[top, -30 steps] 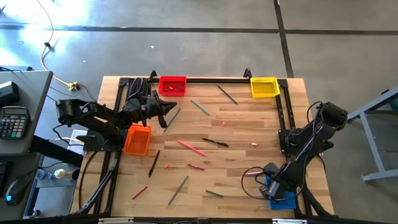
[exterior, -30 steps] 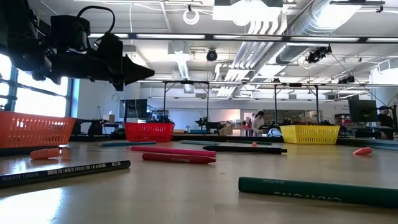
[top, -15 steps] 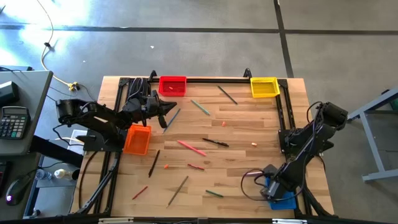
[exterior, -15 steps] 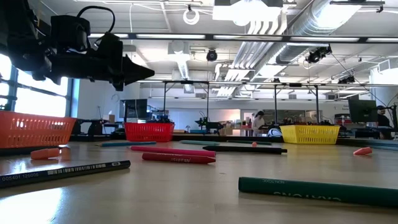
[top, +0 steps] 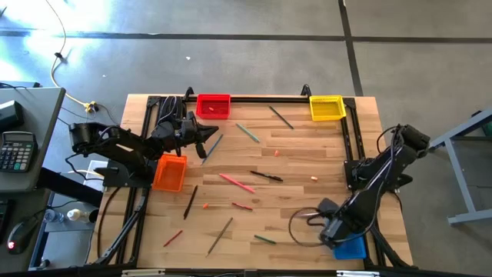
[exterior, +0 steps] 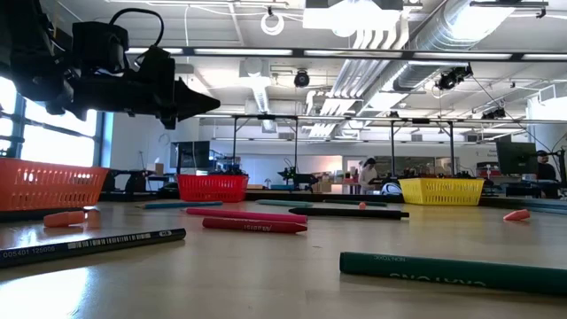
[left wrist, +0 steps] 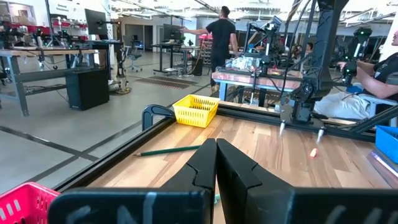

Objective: Sort crayons/erasers/pens/pencils in bins
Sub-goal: Put the pink pencil into the orange basket

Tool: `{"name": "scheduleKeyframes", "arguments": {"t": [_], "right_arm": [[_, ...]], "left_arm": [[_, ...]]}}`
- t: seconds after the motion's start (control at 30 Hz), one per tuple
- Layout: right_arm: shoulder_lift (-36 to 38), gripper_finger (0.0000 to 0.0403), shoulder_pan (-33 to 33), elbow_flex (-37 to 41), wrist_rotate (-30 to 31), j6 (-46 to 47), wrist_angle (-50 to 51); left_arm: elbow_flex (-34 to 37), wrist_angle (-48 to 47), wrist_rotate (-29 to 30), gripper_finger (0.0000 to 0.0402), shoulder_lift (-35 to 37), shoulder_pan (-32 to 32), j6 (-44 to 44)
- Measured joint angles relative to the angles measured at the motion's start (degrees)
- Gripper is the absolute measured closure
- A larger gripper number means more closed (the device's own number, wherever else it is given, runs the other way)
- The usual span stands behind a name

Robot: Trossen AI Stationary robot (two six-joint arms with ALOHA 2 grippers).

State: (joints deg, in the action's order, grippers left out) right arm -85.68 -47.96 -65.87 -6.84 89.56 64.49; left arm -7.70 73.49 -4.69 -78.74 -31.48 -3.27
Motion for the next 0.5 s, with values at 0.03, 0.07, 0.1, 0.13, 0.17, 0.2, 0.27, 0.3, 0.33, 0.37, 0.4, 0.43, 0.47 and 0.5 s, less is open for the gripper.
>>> {"name": "scheduleKeyframes", "arguments": {"t": [0.03, 0.07, 0.1, 0.13, 0.17, 0.2, 0.27, 0.3, 0.33, 0.37, 0.4, 0.43, 0.47, 0.5], "right_arm": [[0.72, 0.0396, 0.79, 0.33, 3.58, -2.40, -0.14], [1.63, 0.0398, 1.69, 0.90, 6.77, -4.52, -0.38], [2.71, 0.0400, 2.75, 1.73, 10.16, -6.78, -0.93], [3.79, 0.0401, 3.81, 2.57, 13.74, -9.40, -2.14], [4.86, 0.0401, 4.80, 3.43, 17.66, -12.43, -4.09], [6.12, 0.0401, 5.72, 4.62, 21.92, -15.82, -6.65], [8.76, 0.0402, 7.62, 7.93, 29.21, -23.56, -12.92], [10.05, 0.0402, 8.73, 9.88, 31.38, -27.73, -17.13], [11.44, 0.0402, 9.95, 12.09, 32.42, -31.89, -22.07], [12.69, 0.0402, 11.31, 14.51, 32.86, -36.41, -27.04], [13.83, 0.0403, 12.73, 16.91, 33.05, -40.85, -32.20], [14.87, 0.0402, 14.17, 19.70, 33.21, -45.50, -38.11], [15.72, 0.0403, 15.66, 22.46, 33.10, -50.07, -44.18], [16.40, 0.0403, 17.15, 25.14, 32.82, -54.69, -50.01]], "left_arm": [[0.00, -0.01, 0.00, 0.0401, 0.00, -0.01, 0.01], [0.00, 0.01, 0.00, 0.0401, 0.00, -0.01, 0.03], [0.00, 0.01, 0.00, 0.0401, 0.00, -0.01, 0.22], [0.00, 0.01, 0.00, 0.0401, 0.00, -0.01, 0.44], [0.00, 0.01, 0.00, 0.0401, 0.00, -0.01, 0.44], [0.00, 0.01, 0.00, 0.0401, 0.00, 0.01, 0.45], [0.00, 0.01, 0.00, 0.0401, 0.00, -0.01, 0.46], [0.00, 0.01, 0.00, 0.0401, 0.00, 0.00, 0.46], [0.00, 0.00, -0.03, 0.0401, 0.00, 0.02, 0.46], [0.00, -0.11, -0.23, 0.0401, 0.00, 0.11, 0.44], [-0.02, -0.66, -0.44, 0.0401, 0.00, 0.25, 0.42], [-0.02, -1.70, -0.44, 0.0401, 0.00, 0.56, 0.42], [-0.02, -2.91, -0.46, 0.0401, -0.02, 0.92, 0.56], [-0.02, -4.07, -0.46, 0.0401, -0.02, 1.28, 1.23]]}}
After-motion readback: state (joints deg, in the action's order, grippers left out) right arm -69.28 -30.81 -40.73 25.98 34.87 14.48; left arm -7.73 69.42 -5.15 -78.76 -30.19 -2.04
